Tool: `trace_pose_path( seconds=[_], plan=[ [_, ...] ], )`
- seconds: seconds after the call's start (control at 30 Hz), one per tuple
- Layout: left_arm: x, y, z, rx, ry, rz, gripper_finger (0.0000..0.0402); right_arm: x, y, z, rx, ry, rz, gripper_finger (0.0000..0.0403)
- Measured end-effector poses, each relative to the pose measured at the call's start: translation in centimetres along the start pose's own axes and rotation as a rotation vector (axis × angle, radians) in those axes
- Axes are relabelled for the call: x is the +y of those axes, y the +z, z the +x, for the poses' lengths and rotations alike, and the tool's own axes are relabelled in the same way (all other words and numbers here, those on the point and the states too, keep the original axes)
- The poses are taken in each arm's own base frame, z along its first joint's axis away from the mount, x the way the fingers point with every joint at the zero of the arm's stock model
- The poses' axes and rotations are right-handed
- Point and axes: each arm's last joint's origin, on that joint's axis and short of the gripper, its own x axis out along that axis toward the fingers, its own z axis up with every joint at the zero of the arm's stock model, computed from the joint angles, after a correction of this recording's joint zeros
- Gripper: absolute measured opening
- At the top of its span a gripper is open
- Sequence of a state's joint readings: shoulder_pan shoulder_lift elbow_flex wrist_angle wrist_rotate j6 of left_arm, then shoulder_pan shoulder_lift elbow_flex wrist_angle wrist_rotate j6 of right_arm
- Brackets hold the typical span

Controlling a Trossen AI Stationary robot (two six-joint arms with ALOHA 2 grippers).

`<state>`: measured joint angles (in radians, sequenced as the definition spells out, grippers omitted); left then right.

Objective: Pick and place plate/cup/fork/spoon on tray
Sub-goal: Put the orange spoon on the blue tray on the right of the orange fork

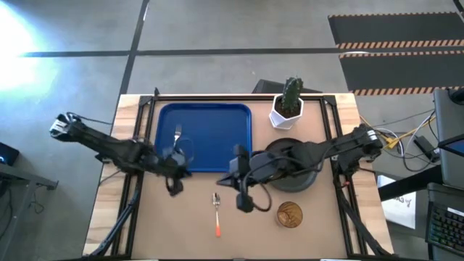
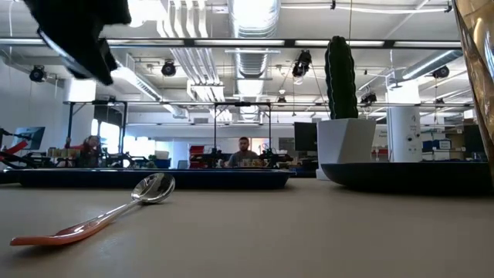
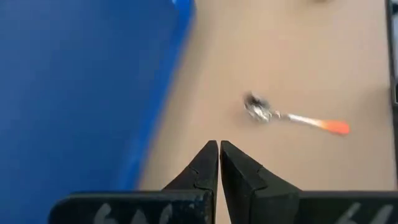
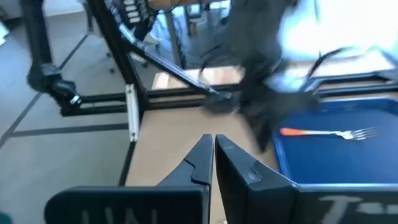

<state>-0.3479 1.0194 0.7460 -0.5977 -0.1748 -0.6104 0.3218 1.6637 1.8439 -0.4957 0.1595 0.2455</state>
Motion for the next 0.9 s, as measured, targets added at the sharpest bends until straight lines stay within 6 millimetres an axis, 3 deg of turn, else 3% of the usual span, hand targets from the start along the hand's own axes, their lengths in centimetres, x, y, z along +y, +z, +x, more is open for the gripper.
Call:
trace_pose_path(
  seconds=[0.13, 0.23, 0.37, 0.5, 0.9],
  plan=[
    [-0.9, -2.1, 4.8, 0.027, -0.119, -0.059, 0.0000, -0.2, 0.1, -1.1, 0.018, -0.032, 0.001, 0.0008],
    [-1.7, -3.2, 7.1, 0.041, -0.151, -0.104, 0.0000, -0.3, -0.3, -1.1, 0.061, -0.044, 0.010, 0.0008],
    [-3.1, -4.3, 8.9, 0.076, -0.186, -0.108, 0.0000, -0.4, -0.6, -1.1, 0.085, -0.050, 0.013, 0.0008],
    [-5.1, -4.1, 10.0, 0.064, -0.247, -0.109, 0.0000, -0.5, -0.6, -1.1, 0.093, -0.054, 0.014, 0.0008],
    [-7.3, -5.4, 13.3, 0.160, -0.201, -0.085, 0.0000, -0.5, -0.6, -1.1, 0.092, -0.054, 0.027, 0.0008]
  ],
)
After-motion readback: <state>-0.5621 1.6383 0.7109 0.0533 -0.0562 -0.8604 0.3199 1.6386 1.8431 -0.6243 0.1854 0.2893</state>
